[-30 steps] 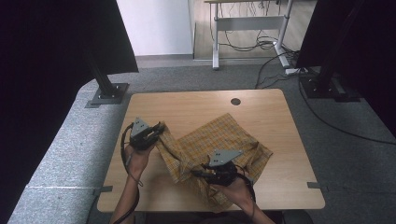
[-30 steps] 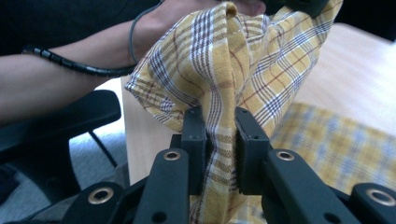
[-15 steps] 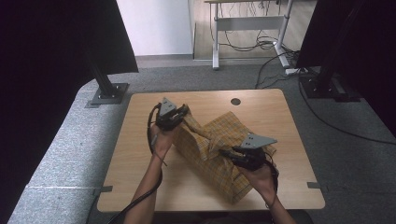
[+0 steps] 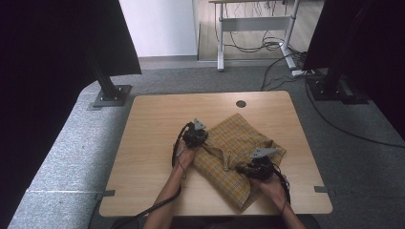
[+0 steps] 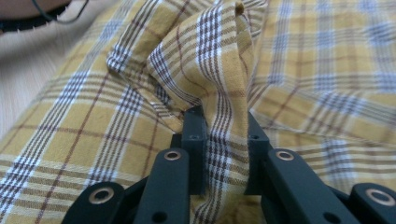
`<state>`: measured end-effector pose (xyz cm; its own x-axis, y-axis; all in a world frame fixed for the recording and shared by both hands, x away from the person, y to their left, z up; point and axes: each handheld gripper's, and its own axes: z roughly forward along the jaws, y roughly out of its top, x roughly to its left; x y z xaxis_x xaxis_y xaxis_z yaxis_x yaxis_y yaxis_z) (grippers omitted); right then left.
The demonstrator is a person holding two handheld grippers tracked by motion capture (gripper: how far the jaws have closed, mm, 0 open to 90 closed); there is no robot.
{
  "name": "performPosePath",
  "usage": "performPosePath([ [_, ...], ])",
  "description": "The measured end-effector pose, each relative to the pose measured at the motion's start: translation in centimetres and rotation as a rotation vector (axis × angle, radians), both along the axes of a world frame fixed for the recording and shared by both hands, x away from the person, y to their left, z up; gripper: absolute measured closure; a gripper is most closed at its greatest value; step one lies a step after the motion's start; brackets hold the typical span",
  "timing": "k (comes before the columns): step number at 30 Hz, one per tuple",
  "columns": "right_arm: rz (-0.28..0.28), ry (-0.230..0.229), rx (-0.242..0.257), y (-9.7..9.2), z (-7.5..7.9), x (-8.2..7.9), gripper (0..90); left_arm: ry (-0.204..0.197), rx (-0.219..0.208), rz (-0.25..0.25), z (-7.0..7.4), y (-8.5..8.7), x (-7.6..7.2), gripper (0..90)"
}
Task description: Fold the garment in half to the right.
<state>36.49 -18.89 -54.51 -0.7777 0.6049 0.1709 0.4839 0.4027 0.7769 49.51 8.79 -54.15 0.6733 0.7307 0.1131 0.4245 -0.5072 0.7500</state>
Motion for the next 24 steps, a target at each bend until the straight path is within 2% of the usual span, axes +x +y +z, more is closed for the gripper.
performPosePath([
  [4,0.030,0.000,-0.023,1.2,0.2,-0.7,76.5,0.013,0.003,-0.012,0.0,1.1,-0.7,82.3],
  [6,0.047,0.011,-0.010,2.0,0.0,-1.2,76.5,0.022,0.000,-0.015,0.0,1.9,-1.2,82.3],
  [12,0.127,0.025,-0.006,5.5,0.0,-2.9,76.1,0.064,-0.032,-0.016,0.0,5.3,-2.8,82.2],
  [15,0.171,0.026,-0.004,7.5,-0.1,-3.7,75.9,0.069,-0.042,-0.015,-0.1,7.2,-3.8,82.2],
  [17,0.199,0.025,-0.003,8.8,-0.1,-4.3,75.8,0.072,-0.068,-0.008,-0.2,8.6,-4.4,82.2],
  [19,0.218,0.020,-0.011,9.9,0.0,-4.7,75.8,0.065,-0.096,0.005,-0.3,9.7,-4.9,82.5],
  [24,0.239,-0.009,-0.020,11.3,0.4,-5.1,76.1,0.018,-0.125,0.021,0.0,11.7,-5.9,84.0],
])
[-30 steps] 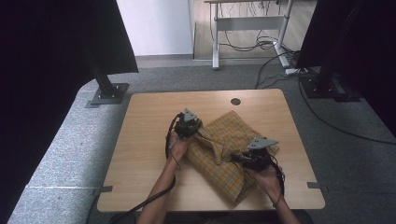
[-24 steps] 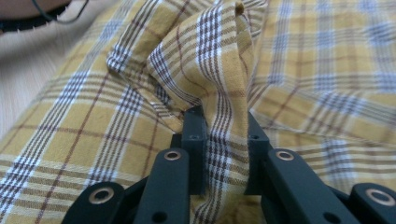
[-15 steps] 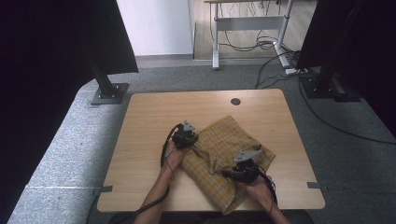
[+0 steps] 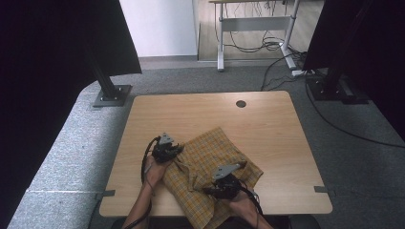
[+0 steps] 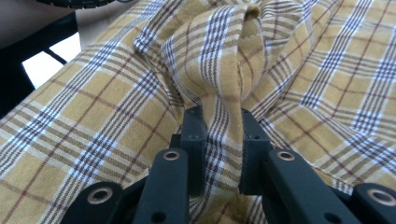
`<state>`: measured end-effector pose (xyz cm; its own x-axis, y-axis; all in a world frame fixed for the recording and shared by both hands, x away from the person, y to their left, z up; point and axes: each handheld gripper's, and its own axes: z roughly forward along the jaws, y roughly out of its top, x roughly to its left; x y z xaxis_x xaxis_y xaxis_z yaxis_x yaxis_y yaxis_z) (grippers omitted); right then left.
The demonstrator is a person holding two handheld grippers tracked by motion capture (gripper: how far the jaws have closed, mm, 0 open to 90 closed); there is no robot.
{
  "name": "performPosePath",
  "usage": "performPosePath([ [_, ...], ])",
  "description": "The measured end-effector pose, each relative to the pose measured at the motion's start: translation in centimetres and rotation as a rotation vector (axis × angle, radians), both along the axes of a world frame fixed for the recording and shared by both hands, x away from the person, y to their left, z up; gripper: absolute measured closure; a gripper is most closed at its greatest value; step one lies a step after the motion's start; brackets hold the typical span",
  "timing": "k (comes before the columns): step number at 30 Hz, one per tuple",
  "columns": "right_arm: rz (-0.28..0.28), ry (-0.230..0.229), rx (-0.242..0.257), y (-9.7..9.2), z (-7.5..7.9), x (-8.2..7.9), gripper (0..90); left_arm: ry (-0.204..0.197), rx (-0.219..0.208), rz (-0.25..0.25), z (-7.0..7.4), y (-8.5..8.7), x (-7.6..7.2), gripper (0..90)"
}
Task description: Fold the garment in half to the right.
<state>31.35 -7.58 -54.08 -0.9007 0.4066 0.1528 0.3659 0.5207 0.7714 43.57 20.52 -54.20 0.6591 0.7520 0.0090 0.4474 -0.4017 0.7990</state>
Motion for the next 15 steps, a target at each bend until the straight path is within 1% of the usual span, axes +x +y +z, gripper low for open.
performPosePath([
  [3,0.003,-0.021,0.024,-0.1,0.9,-0.1,76.3,-0.043,-0.027,0.012,1.0,0.6,-0.4,84.9],
  [7,0.010,-0.046,0.092,-0.6,2.7,-0.3,76.5,-0.122,-0.054,0.020,3.0,0.8,-1.1,85.8],
  [9,0.016,-0.059,0.119,-0.7,3.8,-0.4,76.5,-0.168,-0.067,0.022,4.2,0.9,-1.4,86.2],
  [12,0.027,-0.092,0.148,-0.8,5.4,-0.6,76.5,-0.232,-0.109,0.022,6.2,1.0,-1.8,86.7],
  [15,0.036,-0.130,0.175,-1.0,7.1,-0.8,76.5,-0.270,-0.149,0.014,8.3,1.1,-1.9,87.0],
])
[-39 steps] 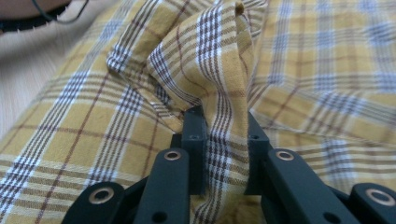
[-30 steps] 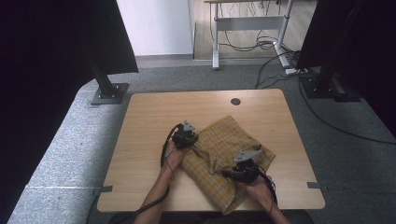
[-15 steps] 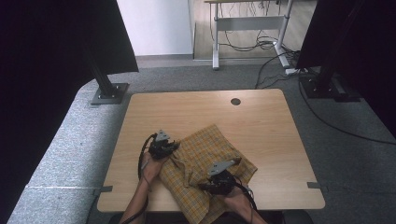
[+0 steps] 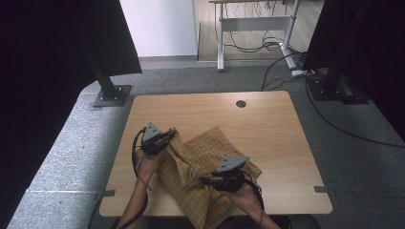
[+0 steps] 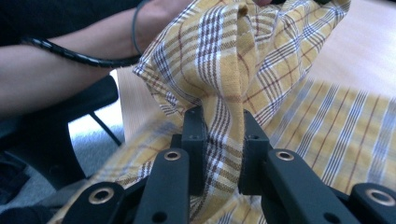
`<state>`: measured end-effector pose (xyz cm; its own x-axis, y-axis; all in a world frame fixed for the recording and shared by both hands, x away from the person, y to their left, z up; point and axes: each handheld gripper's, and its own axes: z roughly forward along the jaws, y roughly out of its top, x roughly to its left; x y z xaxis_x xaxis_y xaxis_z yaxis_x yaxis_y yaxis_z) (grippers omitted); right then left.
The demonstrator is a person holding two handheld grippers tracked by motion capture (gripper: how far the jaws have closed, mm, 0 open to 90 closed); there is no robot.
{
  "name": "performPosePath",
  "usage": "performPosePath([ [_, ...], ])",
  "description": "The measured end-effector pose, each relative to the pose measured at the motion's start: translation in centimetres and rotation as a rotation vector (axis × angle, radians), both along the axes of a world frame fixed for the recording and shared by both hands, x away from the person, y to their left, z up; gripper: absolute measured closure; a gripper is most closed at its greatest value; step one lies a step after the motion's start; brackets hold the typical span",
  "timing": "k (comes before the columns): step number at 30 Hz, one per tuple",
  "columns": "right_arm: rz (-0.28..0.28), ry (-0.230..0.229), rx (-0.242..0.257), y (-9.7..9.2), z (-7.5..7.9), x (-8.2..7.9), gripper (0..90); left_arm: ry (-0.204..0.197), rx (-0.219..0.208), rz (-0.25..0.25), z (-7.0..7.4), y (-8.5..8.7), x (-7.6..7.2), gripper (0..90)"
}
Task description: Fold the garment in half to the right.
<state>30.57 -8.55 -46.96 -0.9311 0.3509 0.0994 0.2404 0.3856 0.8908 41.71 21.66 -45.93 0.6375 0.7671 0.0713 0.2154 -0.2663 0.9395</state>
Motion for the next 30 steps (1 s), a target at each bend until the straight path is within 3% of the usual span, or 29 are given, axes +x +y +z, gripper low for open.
performPosePath([
  [5,-0.011,-0.071,0.035,-0.7,3.0,-0.1,76.6,-0.067,-0.028,-0.009,3.5,-0.6,0.1,87.4],
  [10,-0.045,-0.135,0.074,-2.3,5.7,-0.2,76.6,-0.118,-0.053,-0.026,6.7,-2.3,0.8,87.6],
  [15,-0.098,-0.152,0.102,-4.7,6.8,0.2,76.5,-0.128,-0.072,-0.044,8.0,-5.4,2.5,87.6],
  [17,-0.138,-0.154,0.096,-6.0,6.6,0.6,76.5,-0.114,-0.075,-0.049,7.6,-6.9,3.6,87.6],
  [20,-0.176,-0.107,0.107,-8.2,5.3,1.9,76.4,-0.076,-0.056,-0.049,6.0,-9.2,5.3,87.5],
  [23,-0.227,-0.071,0.076,-10.0,3.0,3.3,76.4,-0.018,-0.014,-0.046,3.4,-11.3,7.0,87.5],
  [27,-0.276,-0.007,0.021,-12.0,-0.9,5.1,76.4,0.088,0.026,-0.046,-1.0,-13.1,8.8,87.4],
  [29,-0.292,0.027,-0.019,-12.6,-2.7,5.8,76.4,0.134,0.068,-0.049,-3.1,-13.8,9.3,87.3],
  [30,-0.292,0.027,-0.019,-12.6,-2.7,5.8,76.4,0.134,0.068,-0.049,-3.1,-13.8,9.3,87.2],
])
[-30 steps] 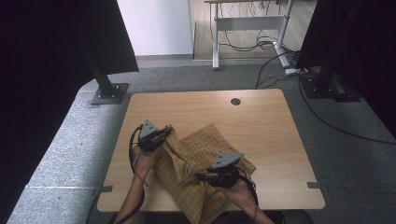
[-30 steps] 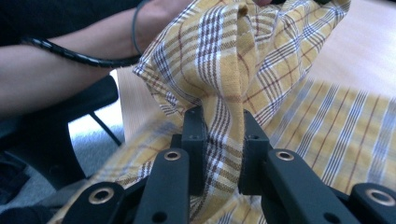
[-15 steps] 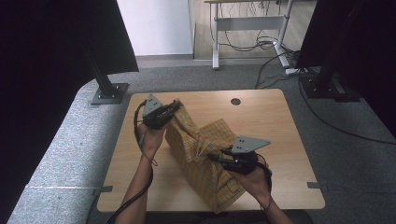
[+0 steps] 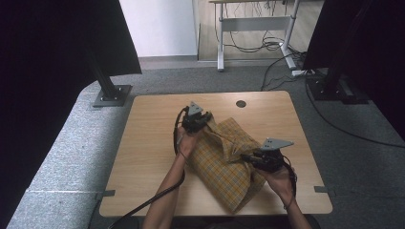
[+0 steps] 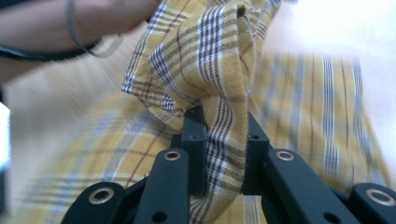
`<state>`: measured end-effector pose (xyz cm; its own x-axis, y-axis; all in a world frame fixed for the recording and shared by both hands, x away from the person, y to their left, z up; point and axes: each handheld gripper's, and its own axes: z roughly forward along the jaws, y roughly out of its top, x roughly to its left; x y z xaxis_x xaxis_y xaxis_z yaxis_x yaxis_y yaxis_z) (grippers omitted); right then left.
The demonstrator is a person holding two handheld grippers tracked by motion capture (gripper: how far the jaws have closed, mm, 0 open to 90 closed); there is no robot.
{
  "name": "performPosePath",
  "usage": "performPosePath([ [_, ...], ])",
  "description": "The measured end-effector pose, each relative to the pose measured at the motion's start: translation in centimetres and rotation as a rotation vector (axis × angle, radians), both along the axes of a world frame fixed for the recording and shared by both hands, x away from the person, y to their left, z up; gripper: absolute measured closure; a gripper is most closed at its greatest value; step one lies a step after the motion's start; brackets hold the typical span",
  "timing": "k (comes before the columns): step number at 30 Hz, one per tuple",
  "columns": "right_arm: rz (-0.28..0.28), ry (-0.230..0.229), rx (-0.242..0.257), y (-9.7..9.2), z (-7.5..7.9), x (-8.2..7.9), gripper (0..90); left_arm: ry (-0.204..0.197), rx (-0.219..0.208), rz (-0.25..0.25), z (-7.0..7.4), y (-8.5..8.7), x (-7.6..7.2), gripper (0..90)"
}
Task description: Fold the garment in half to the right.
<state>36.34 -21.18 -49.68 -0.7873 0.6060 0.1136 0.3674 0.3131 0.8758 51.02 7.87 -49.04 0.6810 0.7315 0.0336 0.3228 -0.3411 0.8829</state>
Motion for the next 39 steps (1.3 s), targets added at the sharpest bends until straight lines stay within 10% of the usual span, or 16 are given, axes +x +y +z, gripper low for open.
performPosePath([
  [4,-0.002,0.103,-0.104,-0.1,-3.9,0.8,76.2,0.070,0.103,-0.005,-3.2,-1.2,0.4,86.8],
  [12,0.032,0.146,-0.102,1.6,-4.9,-0.4,76.2,0.117,0.206,-0.040,-4.9,0.0,-0.9,86.3],
  [27,0.200,0.119,-0.167,10.6,-4.5,-4.5,75.9,0.103,0.150,-0.039,-5.3,9.1,-5.9,86.8],
  [39,0.236,-0.109,-0.034,11.5,4.3,-6.2,77.2,-0.212,0.025,0.027,5.2,11.6,-8.8,88.1],
])
